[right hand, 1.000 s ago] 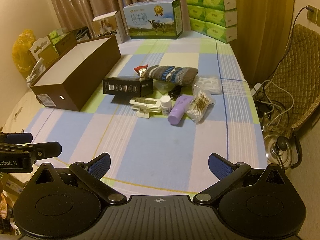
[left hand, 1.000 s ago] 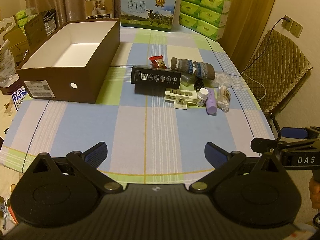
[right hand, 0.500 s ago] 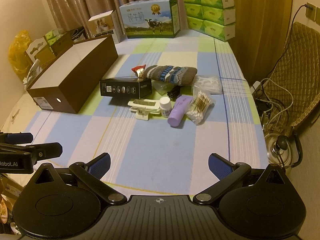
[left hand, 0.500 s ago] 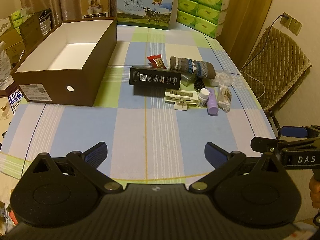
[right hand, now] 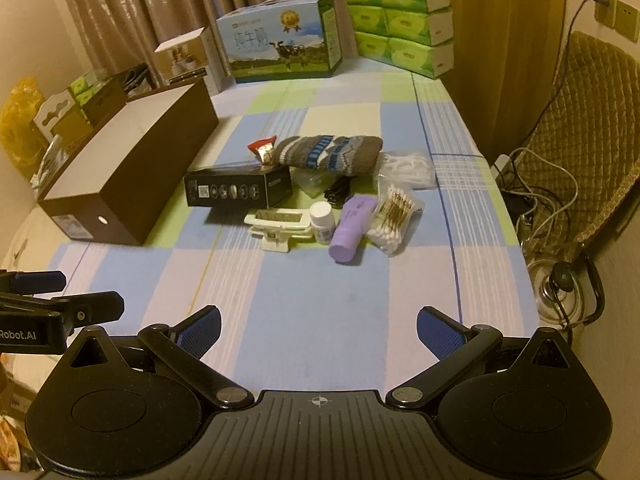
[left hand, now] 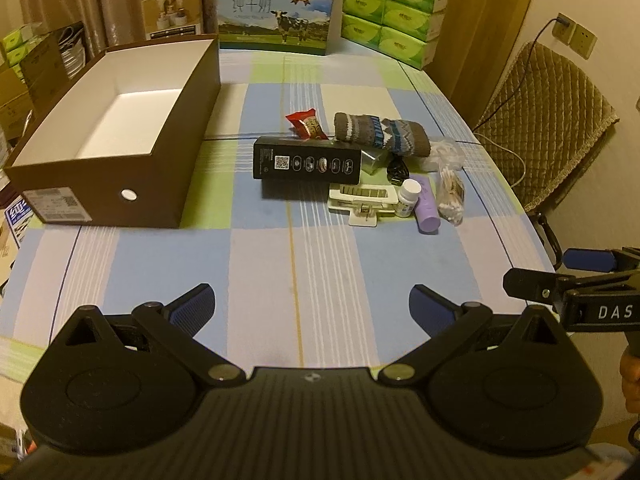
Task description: Organize objects
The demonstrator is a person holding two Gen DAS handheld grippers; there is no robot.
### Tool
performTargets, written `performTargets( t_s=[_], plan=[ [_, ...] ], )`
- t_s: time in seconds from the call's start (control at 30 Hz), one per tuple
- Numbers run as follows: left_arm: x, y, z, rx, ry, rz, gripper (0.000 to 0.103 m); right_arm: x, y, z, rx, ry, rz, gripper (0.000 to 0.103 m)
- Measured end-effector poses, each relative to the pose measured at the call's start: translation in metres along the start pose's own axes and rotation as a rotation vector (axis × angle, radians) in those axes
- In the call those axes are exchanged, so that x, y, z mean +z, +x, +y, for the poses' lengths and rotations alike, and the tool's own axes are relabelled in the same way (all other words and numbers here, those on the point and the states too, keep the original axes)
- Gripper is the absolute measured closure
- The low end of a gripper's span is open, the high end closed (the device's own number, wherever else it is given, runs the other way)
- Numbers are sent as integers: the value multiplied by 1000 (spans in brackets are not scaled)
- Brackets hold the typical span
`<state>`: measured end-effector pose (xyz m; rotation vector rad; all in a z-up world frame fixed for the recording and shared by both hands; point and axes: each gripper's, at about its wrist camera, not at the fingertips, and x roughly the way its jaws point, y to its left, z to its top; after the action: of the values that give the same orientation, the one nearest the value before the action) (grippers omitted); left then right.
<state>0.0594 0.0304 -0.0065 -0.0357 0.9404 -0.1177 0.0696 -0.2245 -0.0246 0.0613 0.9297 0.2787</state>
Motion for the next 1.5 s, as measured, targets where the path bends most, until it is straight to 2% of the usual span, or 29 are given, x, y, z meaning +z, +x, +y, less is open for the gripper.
performTargets(
  t_s=[0.37,0.57,0.67,1.03,1.23,1.3,1.37,1.5],
  plan=[
    [26,27,10,-32,108,10,1,12,16,0,-37,82,-15,2],
    [42,50,18,-38,206,8,1,20,31,3,-60,128,-28,2],
    [48,61,18,-40,289,-12,1,23,38,3,-76,165,-38,2],
    [54,112,11,-20,707,-119,3,14,48,0,-181,312,-56,2],
    [51,141,3,42,897,-147,6,10,48,-9,-212,345,-37,2],
    [49,149,-1,57,951,-172,7,12,50,-15,-213,340,-33,2],
    [48,160,-5,67,996,-165,14,16,51,-21,-216,329,-28,2],
    [50,181,-13,91,1028,-150,17,23,51,-36,-212,327,-23,2]
  ],
)
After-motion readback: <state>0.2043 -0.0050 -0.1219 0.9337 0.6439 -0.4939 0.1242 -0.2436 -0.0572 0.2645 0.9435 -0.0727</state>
